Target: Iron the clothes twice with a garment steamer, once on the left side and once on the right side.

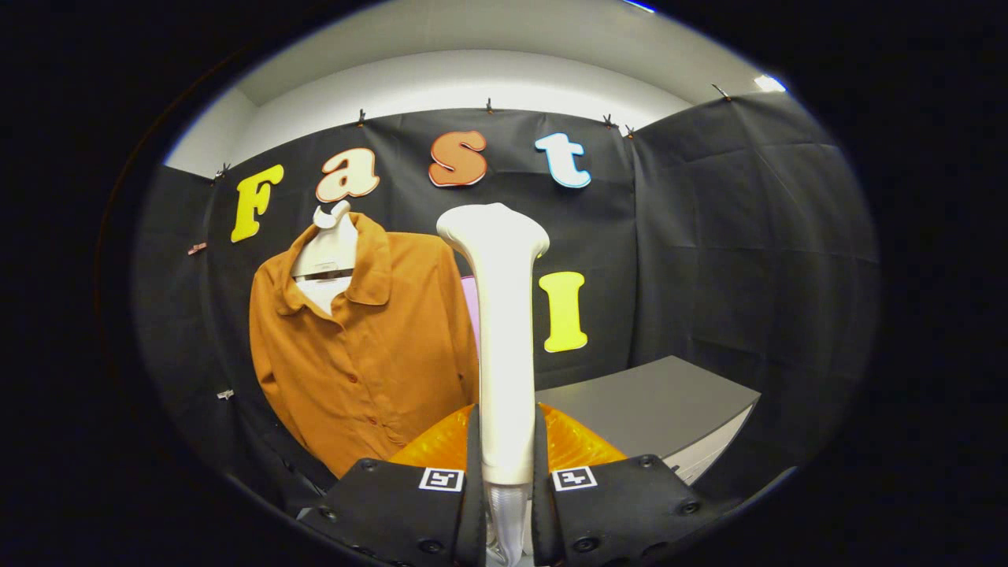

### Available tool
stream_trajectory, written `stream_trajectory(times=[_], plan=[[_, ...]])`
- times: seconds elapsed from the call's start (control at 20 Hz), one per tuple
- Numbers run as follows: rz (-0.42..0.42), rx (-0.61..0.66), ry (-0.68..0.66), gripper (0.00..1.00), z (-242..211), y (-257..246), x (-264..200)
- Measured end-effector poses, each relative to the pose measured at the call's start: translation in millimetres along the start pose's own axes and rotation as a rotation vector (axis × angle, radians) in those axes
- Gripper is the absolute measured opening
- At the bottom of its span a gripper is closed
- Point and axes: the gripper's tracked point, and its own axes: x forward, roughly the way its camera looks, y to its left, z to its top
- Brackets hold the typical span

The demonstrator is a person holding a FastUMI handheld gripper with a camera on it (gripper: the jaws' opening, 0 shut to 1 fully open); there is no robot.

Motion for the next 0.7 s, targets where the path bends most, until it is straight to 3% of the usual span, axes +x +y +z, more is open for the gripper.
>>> stream_trajectory(times=[0.35, 0.7], plan=[[0.056, -0.039, -0.008, 0.26, -29, 83, 28], [0.031, -0.099, 0.043, 0.26, -77, 105, 68]])
